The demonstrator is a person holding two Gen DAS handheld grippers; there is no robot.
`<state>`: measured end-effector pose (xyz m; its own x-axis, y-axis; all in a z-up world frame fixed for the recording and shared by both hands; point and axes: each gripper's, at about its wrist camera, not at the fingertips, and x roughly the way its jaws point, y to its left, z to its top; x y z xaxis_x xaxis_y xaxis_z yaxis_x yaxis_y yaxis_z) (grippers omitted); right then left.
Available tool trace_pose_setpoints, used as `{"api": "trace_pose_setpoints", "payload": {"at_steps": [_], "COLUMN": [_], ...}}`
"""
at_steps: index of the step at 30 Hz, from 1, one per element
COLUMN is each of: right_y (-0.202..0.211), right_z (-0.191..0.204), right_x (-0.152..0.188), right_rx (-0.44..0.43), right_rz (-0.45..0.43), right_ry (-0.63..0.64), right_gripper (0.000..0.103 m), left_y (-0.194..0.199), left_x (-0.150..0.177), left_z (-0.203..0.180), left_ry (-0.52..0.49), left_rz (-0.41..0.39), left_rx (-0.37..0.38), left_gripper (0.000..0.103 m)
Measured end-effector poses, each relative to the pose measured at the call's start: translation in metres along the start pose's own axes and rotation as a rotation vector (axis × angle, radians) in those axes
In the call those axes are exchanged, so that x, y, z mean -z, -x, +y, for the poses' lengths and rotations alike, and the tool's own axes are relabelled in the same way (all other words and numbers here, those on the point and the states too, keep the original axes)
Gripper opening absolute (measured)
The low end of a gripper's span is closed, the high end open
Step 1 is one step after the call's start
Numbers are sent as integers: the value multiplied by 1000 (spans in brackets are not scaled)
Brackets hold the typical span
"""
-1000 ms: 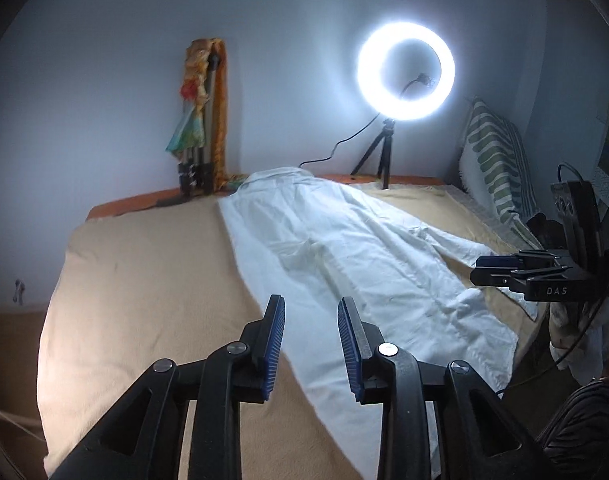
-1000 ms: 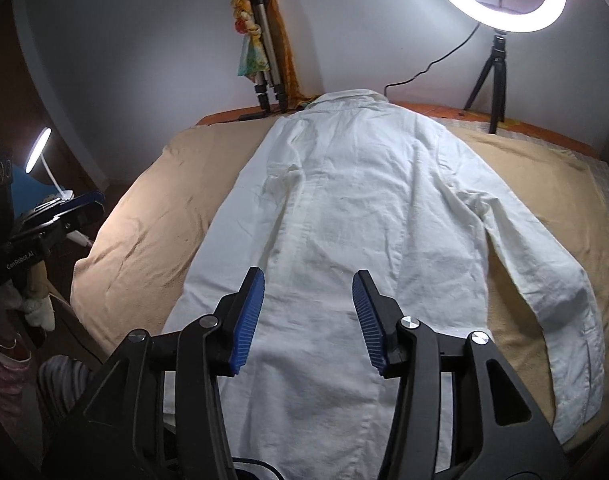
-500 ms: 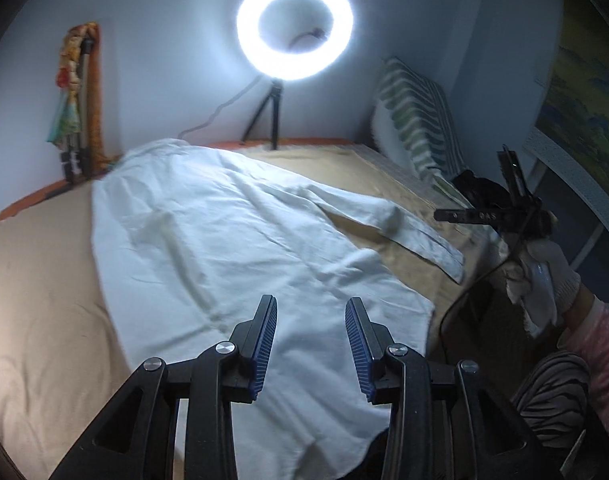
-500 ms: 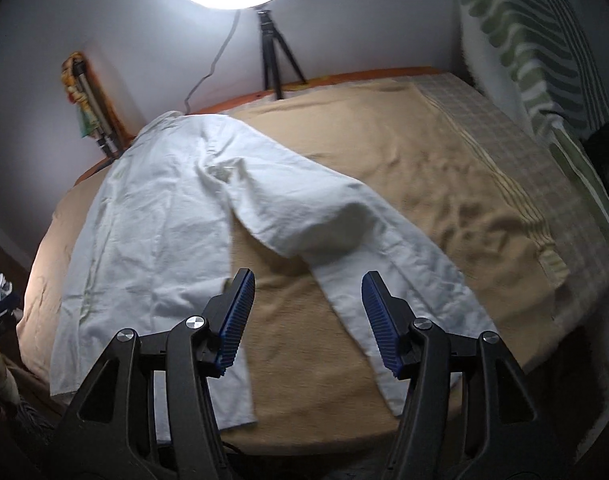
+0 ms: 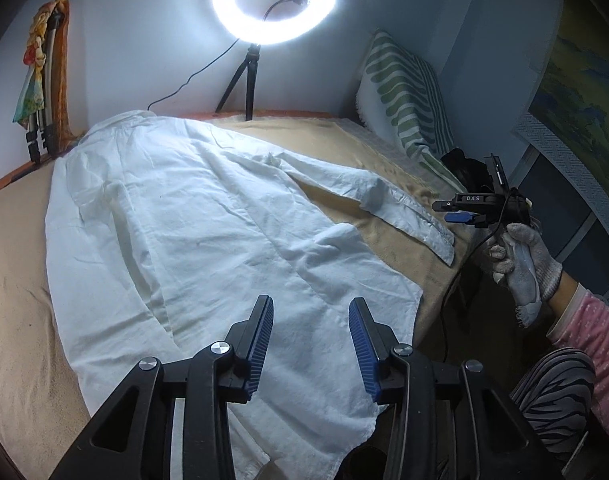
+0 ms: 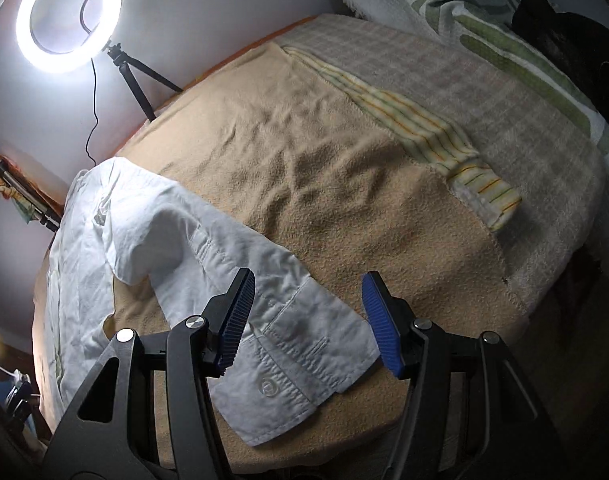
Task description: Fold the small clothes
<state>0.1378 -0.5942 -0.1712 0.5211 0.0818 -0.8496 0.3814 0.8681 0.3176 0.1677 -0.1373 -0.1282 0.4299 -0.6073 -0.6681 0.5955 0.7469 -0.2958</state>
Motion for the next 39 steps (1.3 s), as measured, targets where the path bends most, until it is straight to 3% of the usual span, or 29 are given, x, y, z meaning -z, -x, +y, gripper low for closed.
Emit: {"api": "trace_pose_setpoints", "payload": {"at_steps": [7,10,12,17,22,29,35,39], "right_y": [-17,-19,-17,5,36,74,79,60], "right_z": [7,11,15,34,62,144,223,258], "right_x": [3,7,10,12,13,29,85,128], "right_rx": [59,68,68,74,26,-91,-251,-288], "right_rz": [40,53,65,25,-29,-81,-5,82], "right_ry": [72,97,114,174,217,380,616,773], "right_gripper": [59,36,8,7,6,6,6,6], "left_y": [-4,-3,-2,1,5,14,23,24], "left_x": [7,7,7,8,9,10,14,20], "left_z": [9,11,12,13,12,17,36,41], "left_ry": [15,16,24,29,27,68,201,252], "left_rz": [19,13,11,1,-9,-30,-50,-56], "left_rx": [-7,-15,-17,-14,-11,-13,23,35], "left_gripper": [41,41,40,40,40,39,39,39]}}
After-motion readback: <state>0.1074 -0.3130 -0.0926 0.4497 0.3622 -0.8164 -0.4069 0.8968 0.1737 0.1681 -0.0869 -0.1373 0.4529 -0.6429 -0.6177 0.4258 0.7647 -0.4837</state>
